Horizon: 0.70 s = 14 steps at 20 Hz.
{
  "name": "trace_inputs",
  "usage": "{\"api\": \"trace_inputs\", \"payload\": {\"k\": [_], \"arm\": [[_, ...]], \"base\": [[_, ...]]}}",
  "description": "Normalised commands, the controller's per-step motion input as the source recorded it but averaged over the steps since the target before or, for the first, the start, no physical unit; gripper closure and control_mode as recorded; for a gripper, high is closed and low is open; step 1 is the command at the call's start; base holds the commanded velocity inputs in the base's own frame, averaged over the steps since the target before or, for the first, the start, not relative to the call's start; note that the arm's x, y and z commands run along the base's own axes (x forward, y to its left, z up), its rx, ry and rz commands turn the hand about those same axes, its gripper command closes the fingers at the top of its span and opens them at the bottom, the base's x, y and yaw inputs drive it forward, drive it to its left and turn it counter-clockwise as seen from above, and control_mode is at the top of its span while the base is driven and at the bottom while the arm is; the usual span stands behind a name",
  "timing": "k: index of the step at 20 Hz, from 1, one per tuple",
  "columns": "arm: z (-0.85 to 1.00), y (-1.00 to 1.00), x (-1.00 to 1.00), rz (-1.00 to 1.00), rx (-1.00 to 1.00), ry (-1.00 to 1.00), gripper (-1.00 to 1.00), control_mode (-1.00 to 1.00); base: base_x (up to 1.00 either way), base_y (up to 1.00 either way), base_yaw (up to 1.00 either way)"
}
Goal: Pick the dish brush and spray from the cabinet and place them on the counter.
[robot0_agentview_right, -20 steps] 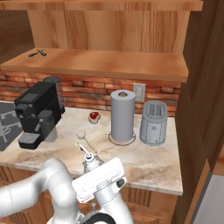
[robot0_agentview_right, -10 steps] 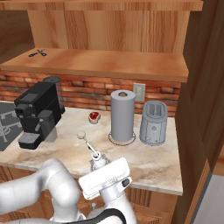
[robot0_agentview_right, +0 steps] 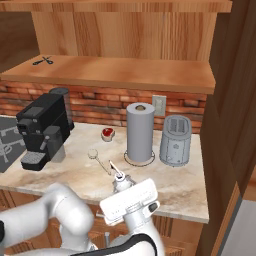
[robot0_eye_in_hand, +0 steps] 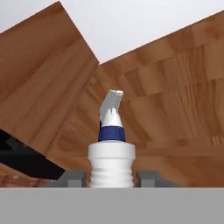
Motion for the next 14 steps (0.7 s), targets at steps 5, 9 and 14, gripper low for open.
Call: {"api": "trace_inputs", "payload": {"k": [5,9,14], "arm": [[-0.14,-0.11,0.20,-0.03,-0.02,0.00,1.00,-1.00],[-0.21,-0.07,0.25,-0.02,-0.03,0.00,1.00,-1.00],[-0.25,-0.07,0.27,-0.03,-0.04,0.00,1.00,-1.00]], "base": [[0.00,0.00,0.00],[0.00,0.00,0.00],[0.00,0.00,0.00]]}}
